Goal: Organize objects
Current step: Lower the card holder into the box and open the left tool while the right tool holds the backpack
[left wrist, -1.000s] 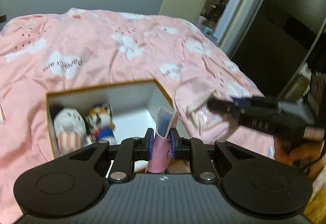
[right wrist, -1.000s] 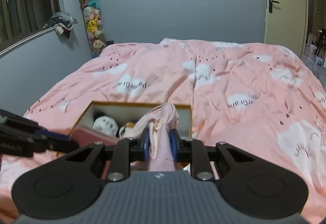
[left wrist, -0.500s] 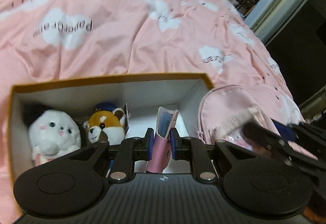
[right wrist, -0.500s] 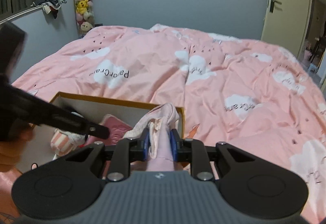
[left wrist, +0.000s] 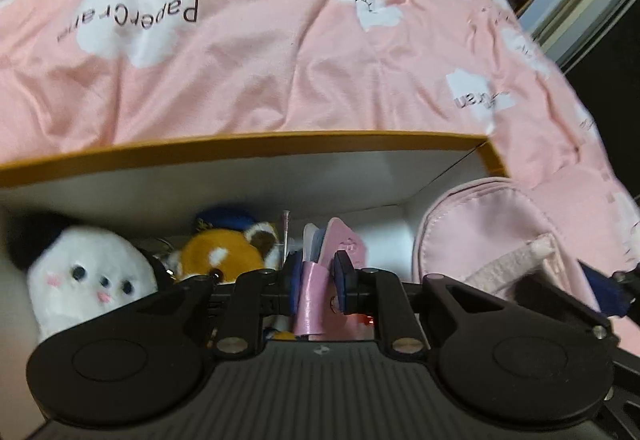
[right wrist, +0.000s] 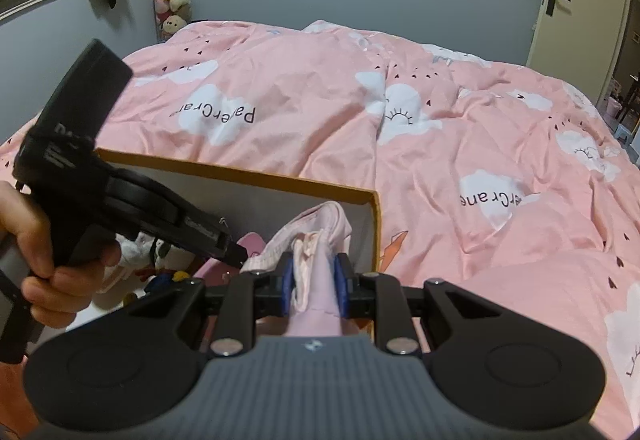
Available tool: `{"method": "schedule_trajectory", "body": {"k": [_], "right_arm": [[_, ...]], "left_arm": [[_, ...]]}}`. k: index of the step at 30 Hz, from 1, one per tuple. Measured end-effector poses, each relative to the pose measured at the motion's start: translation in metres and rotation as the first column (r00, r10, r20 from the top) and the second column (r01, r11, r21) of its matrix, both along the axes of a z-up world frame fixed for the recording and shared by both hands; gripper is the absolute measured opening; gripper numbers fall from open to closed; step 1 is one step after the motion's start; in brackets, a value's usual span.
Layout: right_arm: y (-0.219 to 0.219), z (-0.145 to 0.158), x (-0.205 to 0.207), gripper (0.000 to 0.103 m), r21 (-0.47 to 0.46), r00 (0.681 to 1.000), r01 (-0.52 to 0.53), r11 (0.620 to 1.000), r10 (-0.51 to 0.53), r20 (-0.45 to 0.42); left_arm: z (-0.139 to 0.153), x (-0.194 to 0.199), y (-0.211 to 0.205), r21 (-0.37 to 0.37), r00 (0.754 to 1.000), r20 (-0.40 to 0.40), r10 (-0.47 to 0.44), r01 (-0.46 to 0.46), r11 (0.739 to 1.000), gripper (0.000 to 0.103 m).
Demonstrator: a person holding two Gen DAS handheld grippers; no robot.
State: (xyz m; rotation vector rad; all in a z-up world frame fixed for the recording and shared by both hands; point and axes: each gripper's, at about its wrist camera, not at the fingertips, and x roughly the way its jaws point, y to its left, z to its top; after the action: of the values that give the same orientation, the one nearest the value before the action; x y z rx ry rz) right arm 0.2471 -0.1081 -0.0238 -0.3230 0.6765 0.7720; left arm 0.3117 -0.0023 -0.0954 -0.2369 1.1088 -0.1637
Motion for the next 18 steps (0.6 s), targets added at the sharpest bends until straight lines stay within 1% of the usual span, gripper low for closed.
{"method": "schedule_trajectory", "body": {"k": [3, 6, 9, 12, 15, 18], "right_arm": [[0.002, -0.002, -0.001, 0.022, -0.011, 1.0, -0.006, 1.0, 0.006, -0.003], [0.003, -0.003, -0.002, 0.022, -0.017, 1.0, -0.007, 1.0, 0.007, -0.001], [0.001, -0.001, -0.002, 0.022, -0.02, 1.0, -0.006, 1.0, 0.007, 0.005], [-0.001, 0.0, -0.002, 0.022, -0.024, 1.0, -0.015, 1.0, 0.015, -0.011], [-0.001, -0.001, -0.002, 0.022, -0.004, 0.998, -0.019, 1.0, 0.019, -0.064], [0.003, -0.003, 0.0, 0.022, 0.017, 0.994, 0.012, 1.0, -0.01, -0.113]], "left_arm": [[0.003, 0.0, -0.007, 0.077, 0.999, -0.001, -0.036, 0.036, 0.996, 0.02], [0.008, -0.005, -0.012, 0.106, 0.996, 0.012, -0.084, 0.083, 0.991, 0.025], [0.014, -0.011, -0.014, 0.137, 0.992, 0.012, -0.127, 0.124, 0.983, 0.025], [0.018, -0.023, -0.017, 0.18, 0.981, -0.008, -0.193, 0.191, 0.965, 0.025], [0.025, -0.036, -0.012, 0.183, 0.978, 0.026, -0.205, 0.197, 0.963, 0.025], [0.035, -0.048, -0.003, 0.162, 0.98, 0.066, -0.187, 0.175, 0.971, 0.025]]}}
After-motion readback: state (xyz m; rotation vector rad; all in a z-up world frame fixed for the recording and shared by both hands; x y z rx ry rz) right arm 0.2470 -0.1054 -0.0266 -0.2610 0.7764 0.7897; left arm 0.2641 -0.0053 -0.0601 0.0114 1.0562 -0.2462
